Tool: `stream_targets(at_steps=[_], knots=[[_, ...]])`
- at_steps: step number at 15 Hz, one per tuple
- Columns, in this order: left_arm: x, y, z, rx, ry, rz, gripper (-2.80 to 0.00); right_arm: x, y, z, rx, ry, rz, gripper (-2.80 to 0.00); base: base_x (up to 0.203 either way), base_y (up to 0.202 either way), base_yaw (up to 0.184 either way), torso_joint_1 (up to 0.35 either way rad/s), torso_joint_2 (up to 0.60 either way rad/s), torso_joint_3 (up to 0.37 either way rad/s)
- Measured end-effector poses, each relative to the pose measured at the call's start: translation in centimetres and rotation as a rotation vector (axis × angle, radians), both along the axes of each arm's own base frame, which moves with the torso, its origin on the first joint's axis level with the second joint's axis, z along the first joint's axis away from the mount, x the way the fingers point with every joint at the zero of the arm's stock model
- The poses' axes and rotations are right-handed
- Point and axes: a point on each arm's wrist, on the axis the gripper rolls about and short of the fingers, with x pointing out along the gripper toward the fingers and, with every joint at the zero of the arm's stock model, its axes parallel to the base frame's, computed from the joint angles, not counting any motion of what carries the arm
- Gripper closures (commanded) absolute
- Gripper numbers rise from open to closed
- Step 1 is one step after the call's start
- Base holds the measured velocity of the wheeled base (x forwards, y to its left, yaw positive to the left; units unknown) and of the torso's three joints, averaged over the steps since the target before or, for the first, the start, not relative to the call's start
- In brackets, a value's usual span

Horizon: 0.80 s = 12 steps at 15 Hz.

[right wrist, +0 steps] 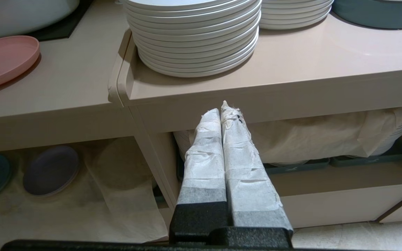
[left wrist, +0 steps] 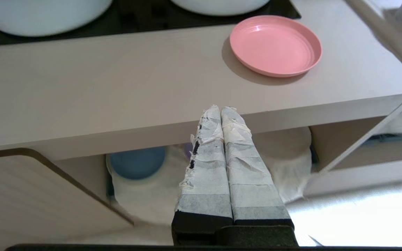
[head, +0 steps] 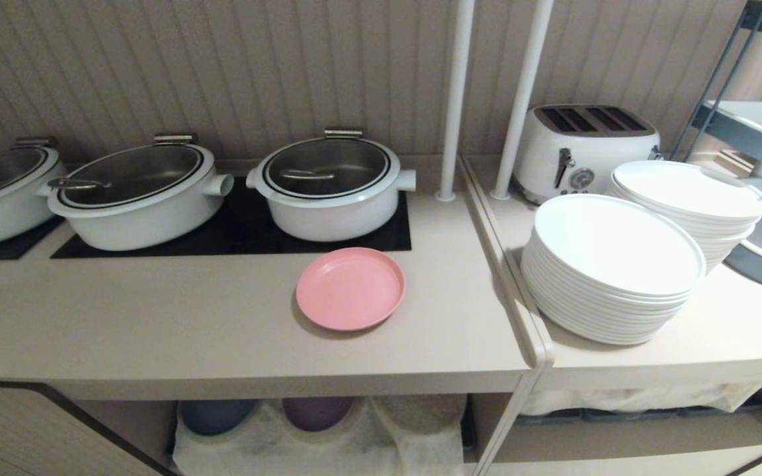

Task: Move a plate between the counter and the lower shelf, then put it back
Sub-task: Pick up the plate

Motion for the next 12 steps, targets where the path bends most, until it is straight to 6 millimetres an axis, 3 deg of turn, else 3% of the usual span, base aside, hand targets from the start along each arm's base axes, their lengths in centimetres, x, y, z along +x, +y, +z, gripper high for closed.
stream_targets(at_steps=[6, 12], knots=[[6.5, -0.1, 4.6, -0.055, 0.207, 0.014, 0.00, 0.0, 0.0, 0.0, 0.000, 0.000, 0.000, 0.00, 0.000, 0.000, 0.000, 0.000, 0.00, 0.000], [11.8, -1.1, 6.9, -0.145, 0.504, -0.015, 0.00, 0.0, 0.0, 0.0, 0.000, 0.000, 0.000, 0.00, 0.000, 0.000, 0.000, 0.000, 0.00, 0.000]])
